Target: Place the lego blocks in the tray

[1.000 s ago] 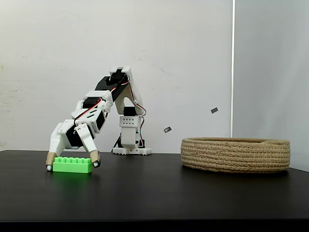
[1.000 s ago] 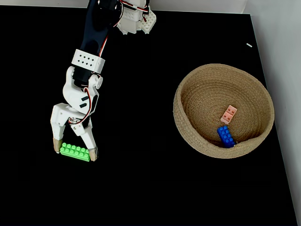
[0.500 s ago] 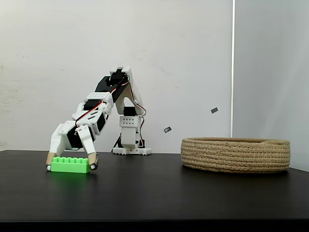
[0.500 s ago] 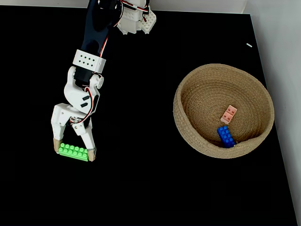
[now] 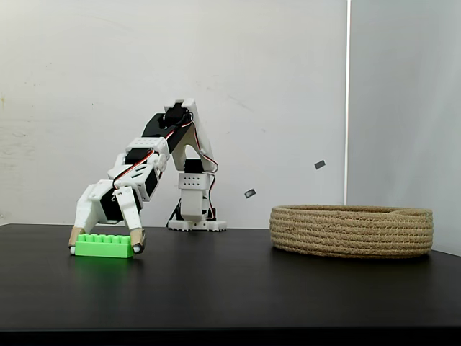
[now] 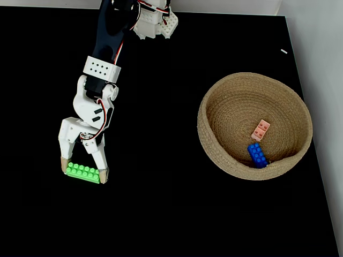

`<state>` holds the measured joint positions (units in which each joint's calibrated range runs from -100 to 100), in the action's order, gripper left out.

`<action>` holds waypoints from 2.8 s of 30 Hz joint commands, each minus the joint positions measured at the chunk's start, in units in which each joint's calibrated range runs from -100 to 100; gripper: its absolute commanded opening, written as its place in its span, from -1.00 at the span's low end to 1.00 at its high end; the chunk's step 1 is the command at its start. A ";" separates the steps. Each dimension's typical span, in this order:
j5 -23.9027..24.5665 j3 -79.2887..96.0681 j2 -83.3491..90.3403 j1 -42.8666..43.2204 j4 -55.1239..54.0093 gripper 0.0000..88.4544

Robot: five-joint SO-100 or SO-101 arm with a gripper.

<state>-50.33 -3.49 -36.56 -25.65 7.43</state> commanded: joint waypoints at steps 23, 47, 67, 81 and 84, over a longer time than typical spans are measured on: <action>3.13 35.82 48.77 42.80 -10.14 -1.00; 2.78 54.33 58.14 40.82 -17.30 -0.09; 2.30 98.84 105.60 21.45 18.43 -1.00; -0.15 103.49 135.35 23.92 63.67 -1.00; -1.37 103.49 135.35 23.92 66.25 -1.00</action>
<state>-50.87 99.20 97.79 -1.79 70.52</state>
